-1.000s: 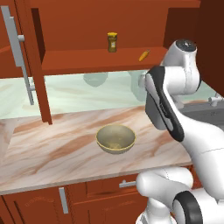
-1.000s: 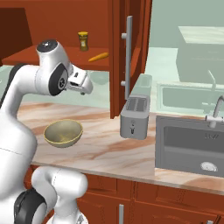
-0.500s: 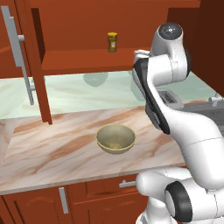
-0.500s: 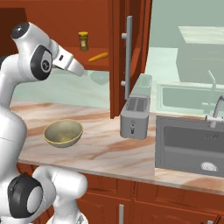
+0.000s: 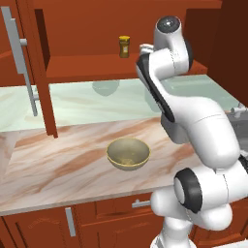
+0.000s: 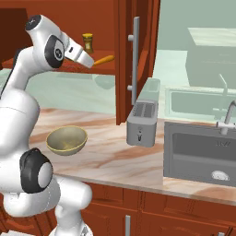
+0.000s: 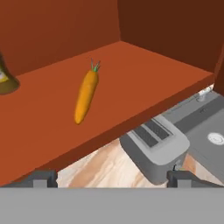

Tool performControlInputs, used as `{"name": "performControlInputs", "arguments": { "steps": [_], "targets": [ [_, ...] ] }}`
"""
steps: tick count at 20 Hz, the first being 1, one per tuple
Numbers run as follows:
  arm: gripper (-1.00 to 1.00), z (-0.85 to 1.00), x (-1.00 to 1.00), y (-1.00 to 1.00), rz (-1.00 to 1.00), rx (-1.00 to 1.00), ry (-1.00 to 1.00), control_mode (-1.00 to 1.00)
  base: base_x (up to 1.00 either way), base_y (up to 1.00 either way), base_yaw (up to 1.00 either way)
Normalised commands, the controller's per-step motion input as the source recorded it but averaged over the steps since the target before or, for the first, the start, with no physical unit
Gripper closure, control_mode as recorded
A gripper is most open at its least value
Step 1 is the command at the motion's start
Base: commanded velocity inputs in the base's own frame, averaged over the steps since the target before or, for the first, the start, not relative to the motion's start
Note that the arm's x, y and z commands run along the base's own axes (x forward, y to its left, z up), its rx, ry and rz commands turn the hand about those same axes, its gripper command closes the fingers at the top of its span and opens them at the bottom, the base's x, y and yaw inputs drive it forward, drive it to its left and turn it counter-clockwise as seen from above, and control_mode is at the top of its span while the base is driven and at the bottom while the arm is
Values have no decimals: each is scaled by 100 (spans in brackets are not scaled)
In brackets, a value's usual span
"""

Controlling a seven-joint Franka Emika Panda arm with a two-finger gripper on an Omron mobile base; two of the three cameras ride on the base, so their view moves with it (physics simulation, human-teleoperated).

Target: Pick the carrot from the cabinet and place it in the bowl. Then pick the bowl and place it in the sink. Then turn on the sink facuet.

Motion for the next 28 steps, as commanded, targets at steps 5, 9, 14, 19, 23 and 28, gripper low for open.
{"name": "performControlInputs", "arguments": {
  "steps": [5,9,14,19,23,28],
  "targets": [
    [-100,0,75,-5,0,0,0,-100,0,0,0],
    [-100,-22,64,-5,0,-1,0,-100,0,0,0],
    [-100,-36,59,-11,1,-1,0,-100,0,0,0],
    [-100,-19,41,-19,0,0,0,-100,0,0,0],
    [-100,-7,35,-22,0,0,0,-100,0,0,0],
    [100,-8,18,-14,0,0,0,-100,0,0,0]
  ]
}}
